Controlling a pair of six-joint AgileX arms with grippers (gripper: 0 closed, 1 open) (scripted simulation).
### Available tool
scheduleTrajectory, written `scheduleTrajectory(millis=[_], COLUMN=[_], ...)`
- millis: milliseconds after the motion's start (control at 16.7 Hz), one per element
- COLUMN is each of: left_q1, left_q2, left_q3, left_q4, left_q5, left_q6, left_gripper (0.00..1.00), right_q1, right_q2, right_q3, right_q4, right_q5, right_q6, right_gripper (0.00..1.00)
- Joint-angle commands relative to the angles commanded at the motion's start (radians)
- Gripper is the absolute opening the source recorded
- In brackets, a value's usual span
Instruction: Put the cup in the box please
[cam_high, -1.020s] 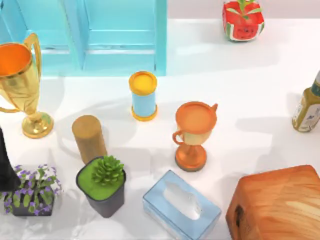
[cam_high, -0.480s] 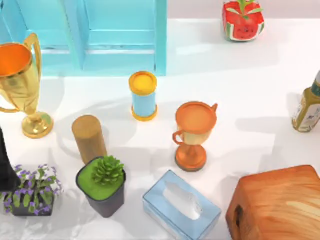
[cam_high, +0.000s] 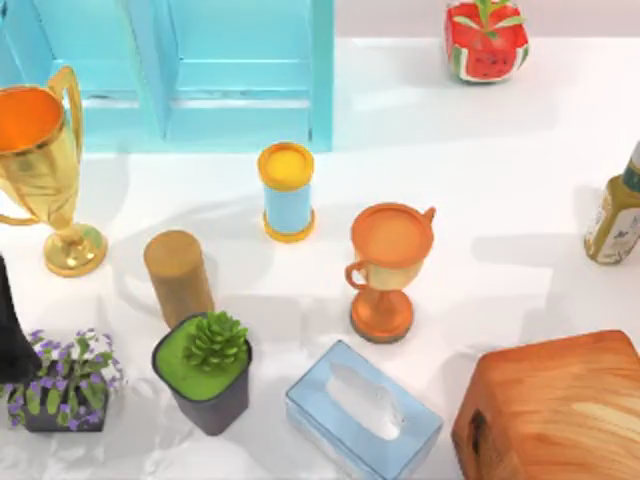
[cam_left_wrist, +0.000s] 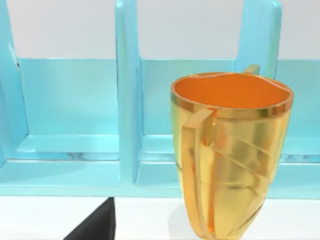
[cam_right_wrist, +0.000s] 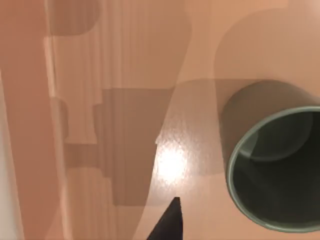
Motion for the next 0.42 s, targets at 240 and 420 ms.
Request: scheduleTrajectory(millis=[240,420], left_q1=[0.0,0.0], left_q2=[0.0,0.0], left_q3=[0.0,0.0], left_q4=[0.0,0.0], left_q5=[0.0,0.0], left_q6=[0.0,0.0], left_gripper=[1.0,1.0], right_q1=[0.0,0.0], right_q2=[0.0,0.0], right_q3=[0.0,0.0], right_q4=[0.0,0.0], right_q5=[0.0,0.0], right_q6=[0.0,0.0], right_gripper=[1.0,1.0])
